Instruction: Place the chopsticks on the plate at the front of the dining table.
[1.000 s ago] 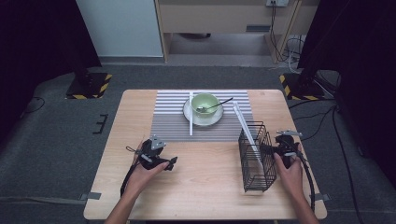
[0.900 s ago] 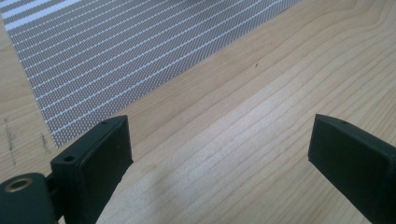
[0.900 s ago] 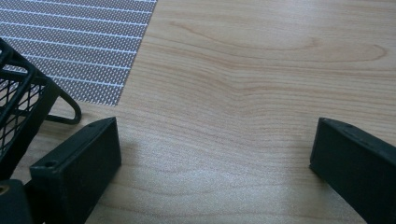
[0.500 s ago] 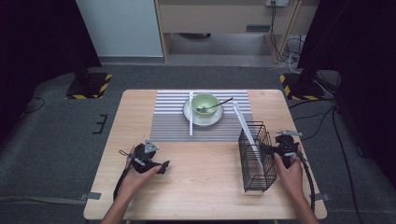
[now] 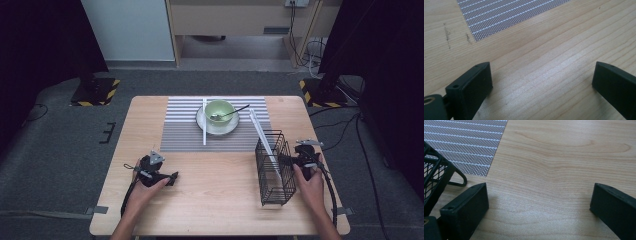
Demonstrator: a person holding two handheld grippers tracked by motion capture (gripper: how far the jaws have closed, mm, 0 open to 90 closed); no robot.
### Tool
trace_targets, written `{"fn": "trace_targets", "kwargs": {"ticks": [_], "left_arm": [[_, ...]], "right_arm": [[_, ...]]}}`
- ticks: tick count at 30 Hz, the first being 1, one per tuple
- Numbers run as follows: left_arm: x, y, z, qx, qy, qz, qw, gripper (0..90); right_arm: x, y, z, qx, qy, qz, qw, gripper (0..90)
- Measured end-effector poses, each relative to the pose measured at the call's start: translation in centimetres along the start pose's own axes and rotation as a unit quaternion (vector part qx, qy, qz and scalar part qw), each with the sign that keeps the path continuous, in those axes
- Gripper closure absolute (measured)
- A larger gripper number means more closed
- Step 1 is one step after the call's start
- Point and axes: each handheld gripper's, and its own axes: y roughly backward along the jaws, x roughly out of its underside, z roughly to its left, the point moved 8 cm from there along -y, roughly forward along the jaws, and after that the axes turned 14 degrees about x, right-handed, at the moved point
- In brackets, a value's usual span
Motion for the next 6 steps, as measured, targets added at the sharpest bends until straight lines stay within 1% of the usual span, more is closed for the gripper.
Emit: {"fn": "trace_targets", "kwargs": {"ticks": [5, 6], "left_arm": [[0.04, 0.01, 0.08, -0.013, 0.013, 0.000, 0.9998, 0.0], [0.04, 0.01, 0.09, -0.014, 0.014, -0.001, 0.9998, 0.0]], "right_arm": [[0.13, 0.09, -0.04, 0.007, -0.010, 0.004, 0.9999, 1.0], [0.17, 0.10, -0.10, 0.012, -0.013, 0.006, 0.9998, 0.5]]}}
